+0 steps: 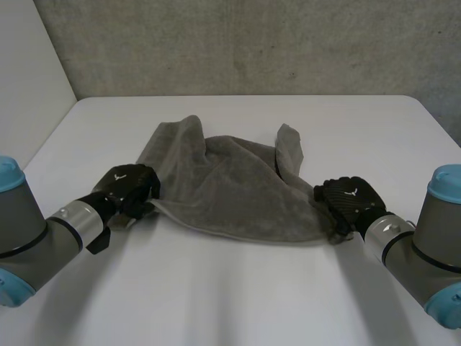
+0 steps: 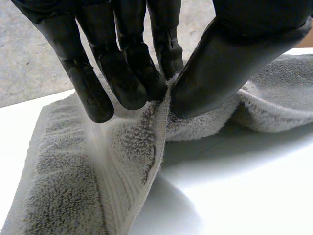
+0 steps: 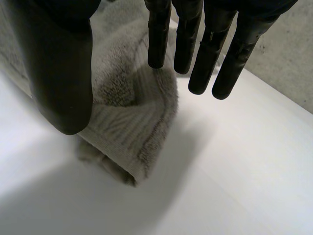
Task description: Fold the towel.
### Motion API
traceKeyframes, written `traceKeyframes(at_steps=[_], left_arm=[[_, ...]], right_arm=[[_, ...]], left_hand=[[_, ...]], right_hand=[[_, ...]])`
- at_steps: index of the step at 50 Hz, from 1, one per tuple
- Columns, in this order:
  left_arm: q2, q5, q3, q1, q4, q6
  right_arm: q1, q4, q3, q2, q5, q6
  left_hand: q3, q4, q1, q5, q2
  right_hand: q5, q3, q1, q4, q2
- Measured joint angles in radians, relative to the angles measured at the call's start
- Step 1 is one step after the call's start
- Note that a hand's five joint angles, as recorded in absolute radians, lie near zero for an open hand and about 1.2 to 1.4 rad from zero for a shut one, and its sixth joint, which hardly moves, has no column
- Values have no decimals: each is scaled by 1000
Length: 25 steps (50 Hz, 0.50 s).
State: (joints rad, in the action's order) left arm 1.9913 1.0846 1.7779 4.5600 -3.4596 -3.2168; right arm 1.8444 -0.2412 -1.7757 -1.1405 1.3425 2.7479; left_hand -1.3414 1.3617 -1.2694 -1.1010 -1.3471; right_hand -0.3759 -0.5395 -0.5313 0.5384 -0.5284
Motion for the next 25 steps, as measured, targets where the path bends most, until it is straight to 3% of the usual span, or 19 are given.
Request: traceKeyframes(at_steps=[25], left_arm=[[16, 50, -21, 20, -3, 3]], right_arm=[[13, -20, -91, -64, 10, -18]], left_hand=[[0, 0, 0, 0, 0]], right_hand=[[66, 26, 18, -22, 11]])
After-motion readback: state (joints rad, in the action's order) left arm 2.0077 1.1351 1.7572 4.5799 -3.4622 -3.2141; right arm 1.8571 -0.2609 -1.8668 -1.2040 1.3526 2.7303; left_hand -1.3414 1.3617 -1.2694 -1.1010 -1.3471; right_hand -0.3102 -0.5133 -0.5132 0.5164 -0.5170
